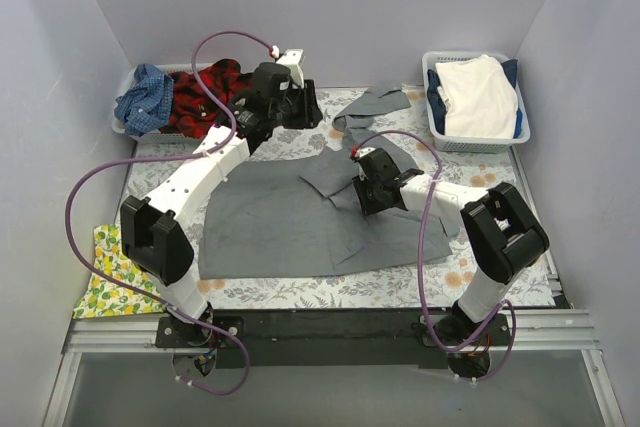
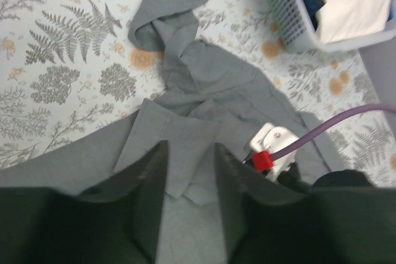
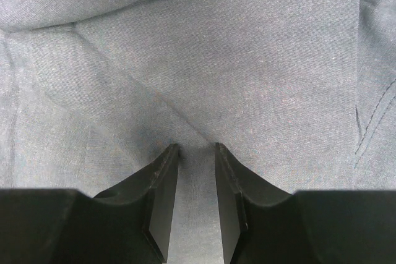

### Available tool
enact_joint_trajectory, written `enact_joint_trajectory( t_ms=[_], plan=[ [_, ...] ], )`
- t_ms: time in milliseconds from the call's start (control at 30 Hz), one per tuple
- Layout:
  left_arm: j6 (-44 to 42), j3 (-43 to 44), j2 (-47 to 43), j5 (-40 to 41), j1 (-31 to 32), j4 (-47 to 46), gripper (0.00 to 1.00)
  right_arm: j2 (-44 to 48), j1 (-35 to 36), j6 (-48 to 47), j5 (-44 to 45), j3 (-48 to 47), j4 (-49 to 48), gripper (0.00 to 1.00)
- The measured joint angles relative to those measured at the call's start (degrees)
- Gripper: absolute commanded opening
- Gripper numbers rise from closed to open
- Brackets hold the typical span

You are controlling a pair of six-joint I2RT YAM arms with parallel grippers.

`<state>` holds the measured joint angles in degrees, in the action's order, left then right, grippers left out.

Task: Fold and stack the long sleeve shirts
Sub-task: Fold the shirt

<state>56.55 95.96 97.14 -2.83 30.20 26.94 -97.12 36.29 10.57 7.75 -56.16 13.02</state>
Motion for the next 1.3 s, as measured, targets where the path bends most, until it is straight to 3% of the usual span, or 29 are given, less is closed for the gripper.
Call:
enact_joint_trajectory(
  t_ms=[233,500,667,900,1300],
  plan=[
    [2.4,-3.0,2.5,-1.1,0.0,2.5,0.64,4.9,0.1,0.2,1.8,0.0,0.5,0.41],
    [5.8,17.2,24.9,-5.3,0.0,9.4,0.7,13.0,0.0,1.7,5.9,0.0,1.8,0.44],
    [7.4,18.2,30.9,-5.3,0.0,14.7,0.7,15.2,-1.1,2.7,8.1,-0.4,4.8,0.44],
    [8.0,18.6,33.2,-4.3,0.2,18.9,0.72,18.1,-3.0,2.8,9.2,-0.9,6.6,0.44],
    [10.5,21.8,34.3,-3.4,0.4,17.9,0.74,18.2,-3.1,3.2,9.0,-0.7,7.1,0.43]
  ],
)
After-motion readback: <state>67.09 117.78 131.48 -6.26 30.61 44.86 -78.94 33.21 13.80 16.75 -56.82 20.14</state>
